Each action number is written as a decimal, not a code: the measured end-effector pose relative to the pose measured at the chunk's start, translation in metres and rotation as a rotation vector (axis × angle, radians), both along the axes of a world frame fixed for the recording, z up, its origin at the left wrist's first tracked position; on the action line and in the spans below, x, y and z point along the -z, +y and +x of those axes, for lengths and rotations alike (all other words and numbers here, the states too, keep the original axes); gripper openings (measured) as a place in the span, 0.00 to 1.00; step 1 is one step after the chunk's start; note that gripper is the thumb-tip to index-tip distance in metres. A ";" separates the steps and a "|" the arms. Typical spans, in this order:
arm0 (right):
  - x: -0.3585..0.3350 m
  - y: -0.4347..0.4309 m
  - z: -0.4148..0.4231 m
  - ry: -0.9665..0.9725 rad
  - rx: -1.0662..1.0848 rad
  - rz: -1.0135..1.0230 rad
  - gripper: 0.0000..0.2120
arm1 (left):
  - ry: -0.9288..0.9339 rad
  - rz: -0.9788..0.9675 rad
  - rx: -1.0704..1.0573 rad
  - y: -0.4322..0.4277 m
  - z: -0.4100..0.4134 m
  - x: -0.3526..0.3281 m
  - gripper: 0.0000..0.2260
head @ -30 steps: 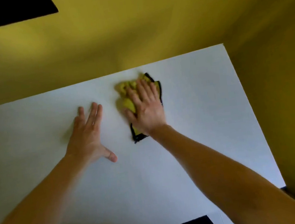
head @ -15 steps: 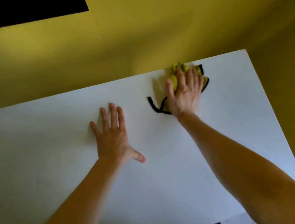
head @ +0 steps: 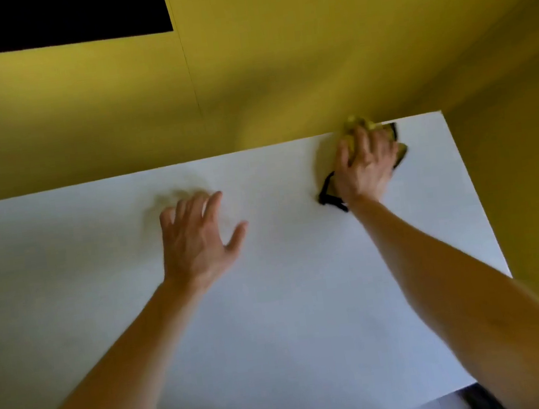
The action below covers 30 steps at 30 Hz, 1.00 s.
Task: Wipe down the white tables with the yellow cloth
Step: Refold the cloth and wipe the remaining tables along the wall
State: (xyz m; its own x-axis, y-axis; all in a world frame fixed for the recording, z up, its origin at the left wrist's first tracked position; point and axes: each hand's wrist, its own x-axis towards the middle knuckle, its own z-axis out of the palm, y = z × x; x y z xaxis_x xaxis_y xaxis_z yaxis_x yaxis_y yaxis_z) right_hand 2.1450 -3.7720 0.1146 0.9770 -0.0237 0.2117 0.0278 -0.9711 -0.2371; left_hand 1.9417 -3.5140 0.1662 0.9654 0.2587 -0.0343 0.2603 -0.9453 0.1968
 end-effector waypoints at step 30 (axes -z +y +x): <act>0.013 -0.115 0.066 -0.058 -0.505 0.156 0.25 | 0.341 0.010 -0.138 -0.064 0.156 0.011 0.53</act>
State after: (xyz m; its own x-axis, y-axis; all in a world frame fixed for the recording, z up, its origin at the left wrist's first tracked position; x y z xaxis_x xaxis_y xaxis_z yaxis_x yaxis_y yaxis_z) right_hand 2.2112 -3.8872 0.1014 0.8616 0.4115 0.2972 0.5004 -0.7867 -0.3615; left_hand 2.0978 -3.5775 0.1551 0.8549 0.3874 -0.3450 0.4343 -0.8982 0.0678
